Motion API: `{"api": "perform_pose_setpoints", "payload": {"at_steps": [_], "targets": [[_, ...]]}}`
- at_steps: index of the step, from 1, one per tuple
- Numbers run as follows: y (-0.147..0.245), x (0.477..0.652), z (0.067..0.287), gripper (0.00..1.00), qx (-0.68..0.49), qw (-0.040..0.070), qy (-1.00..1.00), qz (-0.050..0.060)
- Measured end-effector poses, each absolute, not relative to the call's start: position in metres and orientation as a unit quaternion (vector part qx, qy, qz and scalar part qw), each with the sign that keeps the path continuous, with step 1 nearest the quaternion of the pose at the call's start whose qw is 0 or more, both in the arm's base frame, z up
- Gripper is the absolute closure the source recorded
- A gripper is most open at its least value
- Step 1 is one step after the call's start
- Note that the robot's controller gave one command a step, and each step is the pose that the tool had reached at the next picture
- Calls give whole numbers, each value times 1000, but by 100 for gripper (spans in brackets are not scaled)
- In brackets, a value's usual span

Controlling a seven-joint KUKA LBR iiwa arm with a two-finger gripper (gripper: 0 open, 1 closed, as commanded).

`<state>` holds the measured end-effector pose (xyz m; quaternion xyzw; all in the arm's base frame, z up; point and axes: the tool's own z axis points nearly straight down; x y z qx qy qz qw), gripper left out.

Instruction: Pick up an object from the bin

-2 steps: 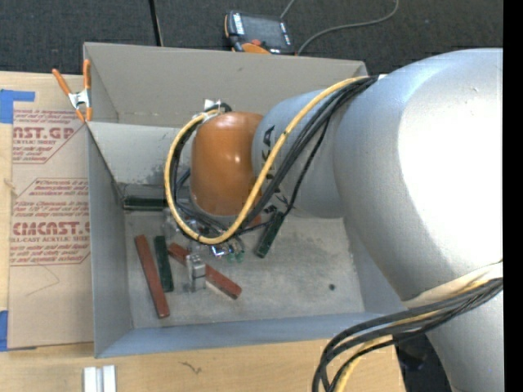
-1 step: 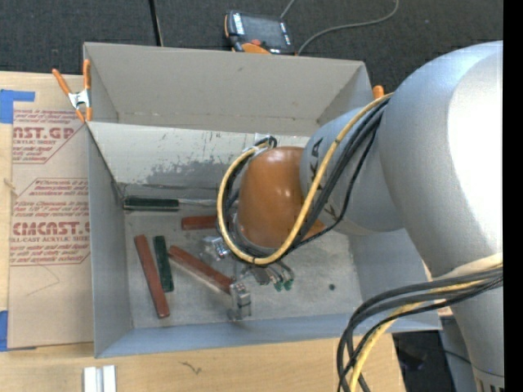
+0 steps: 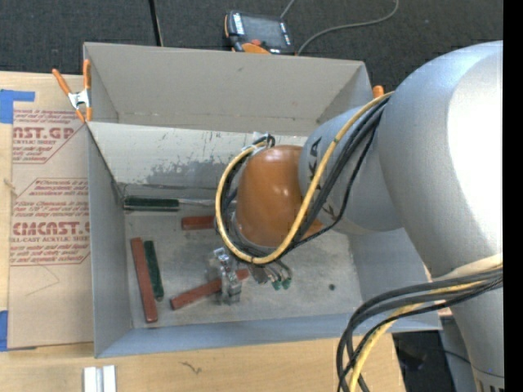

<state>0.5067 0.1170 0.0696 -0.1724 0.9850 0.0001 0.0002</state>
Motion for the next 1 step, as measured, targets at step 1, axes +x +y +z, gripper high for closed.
{"api": "perform_pose_setpoints", "payload": {"at_steps": [1], "targets": [[148,498,309,100,-210,6,978,0]]}}
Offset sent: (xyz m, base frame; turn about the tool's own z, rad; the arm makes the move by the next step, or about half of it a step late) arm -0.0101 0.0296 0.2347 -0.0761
